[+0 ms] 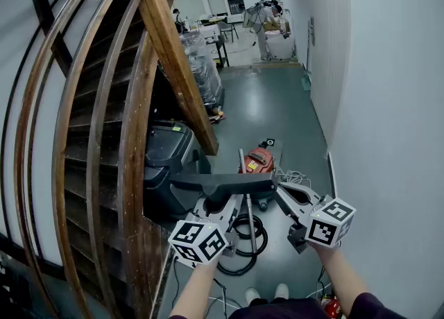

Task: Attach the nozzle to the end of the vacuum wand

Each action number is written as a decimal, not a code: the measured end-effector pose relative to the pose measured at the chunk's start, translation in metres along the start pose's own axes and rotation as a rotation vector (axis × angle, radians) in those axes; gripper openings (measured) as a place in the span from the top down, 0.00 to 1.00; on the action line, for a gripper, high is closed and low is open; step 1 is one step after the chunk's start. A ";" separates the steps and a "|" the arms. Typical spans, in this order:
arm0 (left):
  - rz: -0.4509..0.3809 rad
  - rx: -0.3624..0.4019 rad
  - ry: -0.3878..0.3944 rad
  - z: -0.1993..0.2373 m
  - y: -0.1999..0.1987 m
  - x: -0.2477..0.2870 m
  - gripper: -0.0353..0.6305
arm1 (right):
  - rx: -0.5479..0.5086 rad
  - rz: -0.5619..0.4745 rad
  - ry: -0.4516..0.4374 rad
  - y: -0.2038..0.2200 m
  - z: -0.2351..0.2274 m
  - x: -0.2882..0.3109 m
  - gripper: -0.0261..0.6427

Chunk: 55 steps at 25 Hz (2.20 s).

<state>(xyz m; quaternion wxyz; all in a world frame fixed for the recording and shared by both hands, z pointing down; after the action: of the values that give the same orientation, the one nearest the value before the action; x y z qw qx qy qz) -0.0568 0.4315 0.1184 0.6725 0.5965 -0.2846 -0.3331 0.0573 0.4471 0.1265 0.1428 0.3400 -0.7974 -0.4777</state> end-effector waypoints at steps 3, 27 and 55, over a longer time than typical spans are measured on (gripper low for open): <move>-0.003 -0.011 -0.001 0.001 0.003 0.000 0.73 | 0.006 0.000 0.002 0.002 -0.004 -0.002 0.93; 0.031 0.010 -0.044 0.005 0.019 0.033 0.72 | 0.134 -0.026 0.017 -0.006 -0.064 -0.026 0.93; 0.037 -0.048 -0.013 0.149 0.034 0.074 0.72 | 0.130 0.040 0.120 0.027 -0.108 0.095 0.93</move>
<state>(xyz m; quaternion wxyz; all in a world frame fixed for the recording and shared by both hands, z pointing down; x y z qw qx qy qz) -0.1233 0.2840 0.1700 0.6908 0.5728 -0.2916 -0.3312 0.0366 0.3190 0.1950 0.1776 0.3606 -0.8234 -0.4005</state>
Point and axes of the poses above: the fingertips, and each gripper's own axes: x forward along the fingers, z to its left, y out of its underside, the point moved 1 cm from there along -x, backward along the fingers, and after that the axes turned 8 degrees about x, right-handed, at the moved point
